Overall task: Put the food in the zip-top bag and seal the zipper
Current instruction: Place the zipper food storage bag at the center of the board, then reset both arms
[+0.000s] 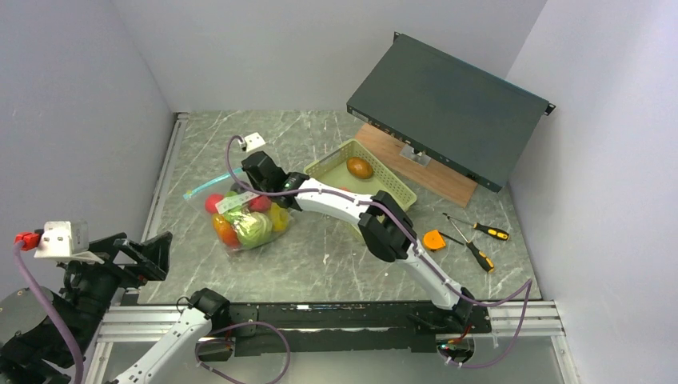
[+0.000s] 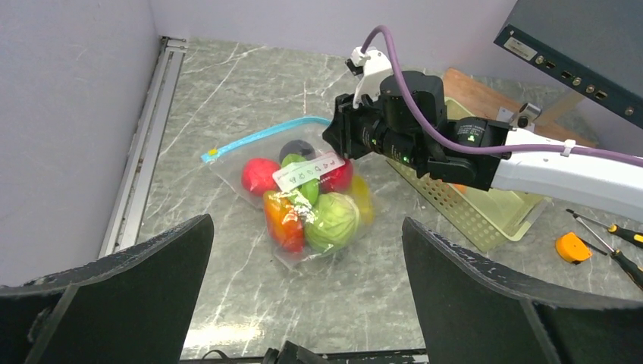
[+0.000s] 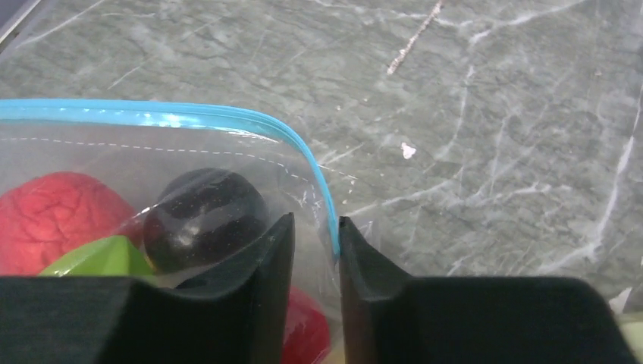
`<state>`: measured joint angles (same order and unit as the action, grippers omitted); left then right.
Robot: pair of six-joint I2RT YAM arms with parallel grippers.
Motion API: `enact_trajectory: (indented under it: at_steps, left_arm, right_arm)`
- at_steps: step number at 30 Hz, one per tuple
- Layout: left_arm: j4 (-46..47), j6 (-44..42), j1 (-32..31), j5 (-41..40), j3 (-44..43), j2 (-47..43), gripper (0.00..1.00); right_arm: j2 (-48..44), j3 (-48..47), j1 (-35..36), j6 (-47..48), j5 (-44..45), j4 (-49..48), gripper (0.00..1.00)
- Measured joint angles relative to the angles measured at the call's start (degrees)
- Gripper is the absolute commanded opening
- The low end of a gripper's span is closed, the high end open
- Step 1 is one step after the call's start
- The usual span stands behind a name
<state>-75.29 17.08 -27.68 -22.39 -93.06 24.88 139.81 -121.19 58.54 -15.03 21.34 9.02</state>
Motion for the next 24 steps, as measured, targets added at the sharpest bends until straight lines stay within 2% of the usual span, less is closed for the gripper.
enact_trajectory:
  at_steps: [4, 8, 13, 18, 24]
  left_arm:
    - [0.04, 0.39, 0.0, 0.04, 1.22, -0.04, 1.0]
    - [1.53, 0.68, 0.0, 0.28, 3.43, -0.87, 1.0]
    - [3.67, 0.68, 0.0, 1.22, 6.19, -2.69, 1.0]
    - [6.62, 0.72, 0.0, 2.01, 7.63, -2.84, 1.0]
    - [11.85, 1.42, 0.0, 3.21, 10.75, -3.26, 1.0]
  right_arm:
    - [-0.92, 0.42, -0.31, 2.54, 0.31, 2.25, 0.63]
    - [-8.9, 6.56, -0.33, 4.24, 0.17, 7.04, 0.72]
    - [-28.5, 17.07, -0.11, 5.64, -0.22, 10.32, 0.8]
    - [-51.49, 27.96, 0.07, 5.9, 1.07, 11.15, 0.99]
    - [-75.32, 41.31, 0.17, 5.46, 4.92, 12.33, 1.0]
